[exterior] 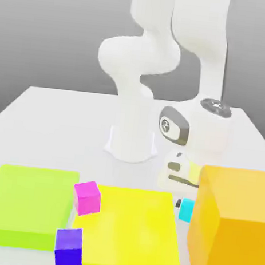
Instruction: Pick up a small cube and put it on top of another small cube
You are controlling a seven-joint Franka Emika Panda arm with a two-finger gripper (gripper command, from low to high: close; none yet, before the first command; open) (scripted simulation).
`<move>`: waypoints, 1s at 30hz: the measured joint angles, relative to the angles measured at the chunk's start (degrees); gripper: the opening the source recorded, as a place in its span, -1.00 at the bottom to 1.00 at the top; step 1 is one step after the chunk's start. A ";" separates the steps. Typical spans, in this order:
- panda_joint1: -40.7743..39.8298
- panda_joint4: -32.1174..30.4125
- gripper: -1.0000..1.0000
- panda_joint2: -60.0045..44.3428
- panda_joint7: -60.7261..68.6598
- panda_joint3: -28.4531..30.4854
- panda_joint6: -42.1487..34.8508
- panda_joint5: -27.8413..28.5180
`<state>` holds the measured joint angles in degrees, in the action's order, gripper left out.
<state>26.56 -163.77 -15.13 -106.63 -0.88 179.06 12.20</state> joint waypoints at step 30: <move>8.25 9.90 -1.00 30.98 21.16 -6.65 -19.19 -29.15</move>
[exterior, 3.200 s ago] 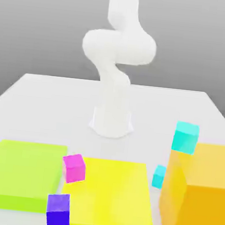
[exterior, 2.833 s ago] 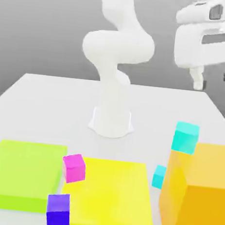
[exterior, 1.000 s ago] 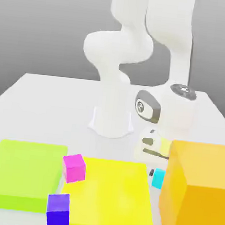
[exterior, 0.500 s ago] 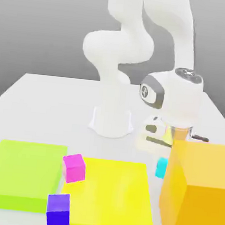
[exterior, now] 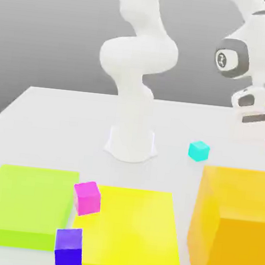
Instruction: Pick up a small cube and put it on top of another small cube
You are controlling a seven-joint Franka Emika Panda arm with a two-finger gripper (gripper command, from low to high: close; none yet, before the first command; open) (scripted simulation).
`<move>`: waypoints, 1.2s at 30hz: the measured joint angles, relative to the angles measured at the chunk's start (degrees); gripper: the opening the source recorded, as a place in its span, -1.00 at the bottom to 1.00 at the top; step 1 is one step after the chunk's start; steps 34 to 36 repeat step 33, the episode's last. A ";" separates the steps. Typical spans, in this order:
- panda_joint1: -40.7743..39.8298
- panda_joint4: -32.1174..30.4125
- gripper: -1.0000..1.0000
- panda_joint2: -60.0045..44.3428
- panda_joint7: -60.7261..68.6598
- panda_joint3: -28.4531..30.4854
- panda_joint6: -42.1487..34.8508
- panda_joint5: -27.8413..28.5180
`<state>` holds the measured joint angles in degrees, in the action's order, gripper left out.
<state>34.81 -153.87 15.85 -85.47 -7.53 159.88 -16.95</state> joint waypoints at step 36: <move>-23.61 -3.93 1.00 -6.51 55.35 32.67 -10.76 24.26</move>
